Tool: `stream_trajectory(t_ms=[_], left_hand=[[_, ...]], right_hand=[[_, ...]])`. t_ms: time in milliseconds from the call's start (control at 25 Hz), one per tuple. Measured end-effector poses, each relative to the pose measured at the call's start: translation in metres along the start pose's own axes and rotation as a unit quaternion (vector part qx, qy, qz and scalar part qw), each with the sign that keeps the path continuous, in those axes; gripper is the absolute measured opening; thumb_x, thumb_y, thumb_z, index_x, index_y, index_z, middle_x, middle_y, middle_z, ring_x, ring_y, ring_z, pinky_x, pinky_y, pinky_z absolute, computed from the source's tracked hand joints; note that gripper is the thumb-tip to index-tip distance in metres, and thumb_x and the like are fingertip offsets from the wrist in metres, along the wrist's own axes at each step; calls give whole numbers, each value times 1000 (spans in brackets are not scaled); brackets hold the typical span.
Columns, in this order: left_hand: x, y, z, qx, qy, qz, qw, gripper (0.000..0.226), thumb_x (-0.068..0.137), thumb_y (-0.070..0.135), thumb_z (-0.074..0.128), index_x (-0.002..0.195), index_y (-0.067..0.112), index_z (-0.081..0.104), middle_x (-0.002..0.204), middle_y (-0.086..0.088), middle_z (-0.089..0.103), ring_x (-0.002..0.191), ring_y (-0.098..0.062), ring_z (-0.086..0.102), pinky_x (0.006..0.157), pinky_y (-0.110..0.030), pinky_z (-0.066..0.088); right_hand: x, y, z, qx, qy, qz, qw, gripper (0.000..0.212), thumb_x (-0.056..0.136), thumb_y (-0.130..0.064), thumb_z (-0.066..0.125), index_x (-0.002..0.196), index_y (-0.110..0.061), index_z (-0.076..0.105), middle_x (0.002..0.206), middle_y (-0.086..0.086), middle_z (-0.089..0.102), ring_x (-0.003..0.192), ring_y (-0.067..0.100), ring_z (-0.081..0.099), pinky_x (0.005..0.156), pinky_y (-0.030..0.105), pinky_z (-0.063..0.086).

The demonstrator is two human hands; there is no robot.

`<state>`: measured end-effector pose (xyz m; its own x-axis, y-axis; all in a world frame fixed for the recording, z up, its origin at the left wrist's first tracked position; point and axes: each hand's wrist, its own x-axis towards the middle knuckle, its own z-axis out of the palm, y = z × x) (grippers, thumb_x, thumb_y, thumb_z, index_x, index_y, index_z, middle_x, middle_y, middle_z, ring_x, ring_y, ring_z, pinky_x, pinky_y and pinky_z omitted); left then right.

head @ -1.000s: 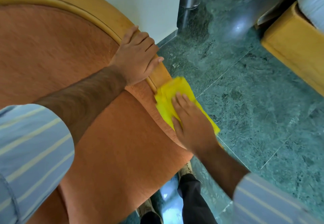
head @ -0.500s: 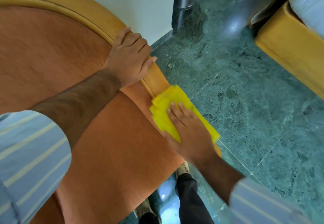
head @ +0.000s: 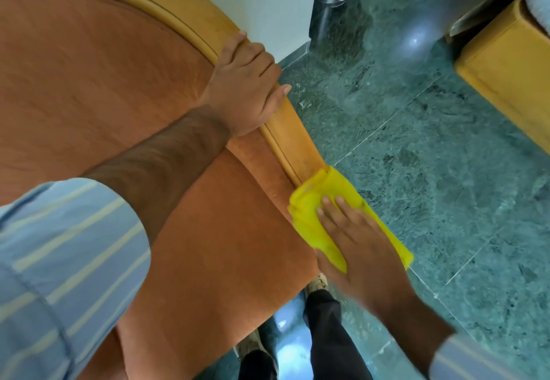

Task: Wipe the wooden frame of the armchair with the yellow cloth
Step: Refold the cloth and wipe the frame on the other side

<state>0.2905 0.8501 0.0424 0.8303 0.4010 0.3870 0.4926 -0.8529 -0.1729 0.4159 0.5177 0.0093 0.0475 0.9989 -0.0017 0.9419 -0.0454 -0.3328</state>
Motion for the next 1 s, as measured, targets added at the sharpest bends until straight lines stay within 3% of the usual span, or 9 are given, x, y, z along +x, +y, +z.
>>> stream_trajectory(t_ms=[160,360,440,520,640,720,800,920,1000], left_hand=[[0,-2,-3,2,-33,8,999,54,111,46,31,107,5,66,109,-13,71,119,-36,62,121,-58,32],[4,4,-22,-79,-143,-35,986,53,110,47,33,127,5,61,140,-13,61,145,-31,44,128,-54,16],[-12,20,-38,-223,-61,-97,968,44,109,38,47,129,2,61,145,-17,57,145,-31,43,126,-41,26],[-45,47,-54,-294,51,-219,929,36,106,39,56,119,6,63,130,-14,61,128,-28,55,110,-29,40],[-86,102,-64,-360,-15,-455,814,42,88,54,77,105,19,60,104,0,62,101,-20,61,86,-32,50],[-93,123,-60,-467,-97,-563,675,40,77,44,90,100,30,61,97,7,68,96,-17,67,81,-31,56],[-93,130,-53,-570,-121,-614,532,33,80,24,90,105,17,70,102,-8,78,99,-29,74,85,-41,63],[-92,121,-59,-626,-99,-624,456,24,88,9,82,110,5,72,106,-16,79,98,-35,77,74,-41,68],[-95,106,-73,-652,-54,-623,430,26,90,7,79,115,8,72,111,-13,79,102,-32,77,79,-42,67]], right_hand=[[72,-17,12,21,26,-14,999,60,99,-37,58,153,-15,48,166,1,38,157,20,30,126,42,30],[71,-14,0,96,8,-29,995,57,102,-31,64,154,-13,47,166,2,38,158,20,28,127,45,30],[68,-7,-15,180,30,-3,983,53,104,-33,59,153,-16,48,164,0,42,158,16,27,128,35,27],[57,11,-30,223,80,118,964,52,103,-44,56,151,-24,50,160,-4,48,154,11,35,123,29,31],[42,33,-49,256,-40,325,910,71,83,-73,65,137,-26,64,141,-2,65,135,20,57,101,30,42],[37,37,-49,274,-111,348,890,66,73,-73,70,120,-28,74,117,-5,71,119,24,66,89,31,44],[41,34,-53,266,-79,343,897,50,74,-63,79,109,-27,77,110,-7,72,110,21,67,89,35,48],[57,28,-63,282,-8,311,908,24,77,-46,88,91,-34,72,90,-21,71,90,5,68,83,33,53],[76,15,-72,395,2,308,865,19,84,-40,84,86,-36,66,80,-21,69,75,-3,65,69,30,51]])
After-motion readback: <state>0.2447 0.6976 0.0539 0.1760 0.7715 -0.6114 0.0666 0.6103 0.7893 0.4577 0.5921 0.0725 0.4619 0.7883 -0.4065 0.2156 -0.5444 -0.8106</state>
